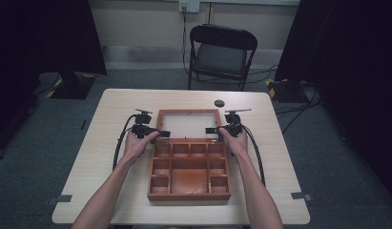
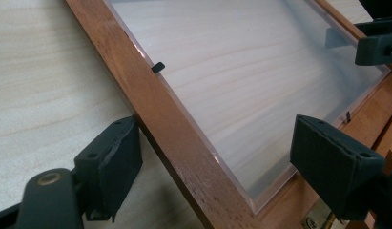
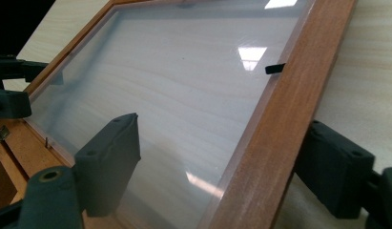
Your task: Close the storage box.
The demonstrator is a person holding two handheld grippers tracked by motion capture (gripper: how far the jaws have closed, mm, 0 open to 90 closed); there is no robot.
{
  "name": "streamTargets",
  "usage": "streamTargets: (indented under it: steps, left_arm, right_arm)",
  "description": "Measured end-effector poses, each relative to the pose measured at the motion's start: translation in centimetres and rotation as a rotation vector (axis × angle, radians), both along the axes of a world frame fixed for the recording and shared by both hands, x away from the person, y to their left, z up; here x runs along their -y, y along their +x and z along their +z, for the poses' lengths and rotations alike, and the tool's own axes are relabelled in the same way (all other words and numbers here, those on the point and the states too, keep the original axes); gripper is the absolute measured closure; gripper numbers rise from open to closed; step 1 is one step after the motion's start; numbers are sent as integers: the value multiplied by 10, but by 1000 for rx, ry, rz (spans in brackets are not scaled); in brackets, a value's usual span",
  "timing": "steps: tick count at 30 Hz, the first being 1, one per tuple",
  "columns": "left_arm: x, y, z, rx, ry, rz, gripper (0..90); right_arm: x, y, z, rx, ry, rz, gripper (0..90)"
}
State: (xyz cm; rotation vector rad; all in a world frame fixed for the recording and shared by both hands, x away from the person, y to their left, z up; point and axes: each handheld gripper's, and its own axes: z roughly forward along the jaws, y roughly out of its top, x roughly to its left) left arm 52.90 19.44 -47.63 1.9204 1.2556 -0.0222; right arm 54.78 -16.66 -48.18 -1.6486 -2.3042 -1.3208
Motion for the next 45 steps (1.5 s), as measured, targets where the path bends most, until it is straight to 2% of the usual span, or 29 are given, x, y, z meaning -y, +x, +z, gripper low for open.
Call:
streamTargets:
  steps: [3,4,7,8,14,20,23,28,29,32,35,37,40,45]
  left_arm:
    - [1,0,3,21,3,-7,202]
    - [2,-1,4,33,5,-7,202]
    - [3,-2,5,34,-13,-13,214]
    - [5,-2,5,35,-22,-17,216]
    - [7,-4,9,65,5,-14,226]
    - [4,-7,16,96,17,-4,290]
    - [4,-8,21,114,42,-8,313]
    - [2,-8,27,112,31,-26,314]
    - [2,-8,29,117,40,-36,314]
    - [2,-10,32,130,41,-31,329]
    - [2,-10,36,160,34,-13,335]
    - [3,-9,39,151,33,-20,322]
    - [4,-10,43,166,46,-20,315]
    - [6,-10,47,182,44,-27,315]
  right_arm:
    - [2,-2,5,43,5,-10,249]
    - [2,-2,5,43,5,-10,249]
    - [3,-3,10,77,1,-9,288]
    - [4,-4,12,80,2,-10,298]
    - [4,-6,18,104,-9,-9,327]
    - [6,-8,25,130,-1,-7,339]
    - [7,-9,29,141,3,-5,350]
    - [6,-13,34,162,-30,-10,365]
    - [5,-13,35,163,-30,-13,371]
    - [7,-15,38,175,-23,-13,387]
    - [6,-17,42,186,-28,-18,391]
    - [5,-20,45,199,-40,-31,375]
    - [2,-22,49,217,-59,-33,378]
    - [4,-26,57,234,-58,-39,382]
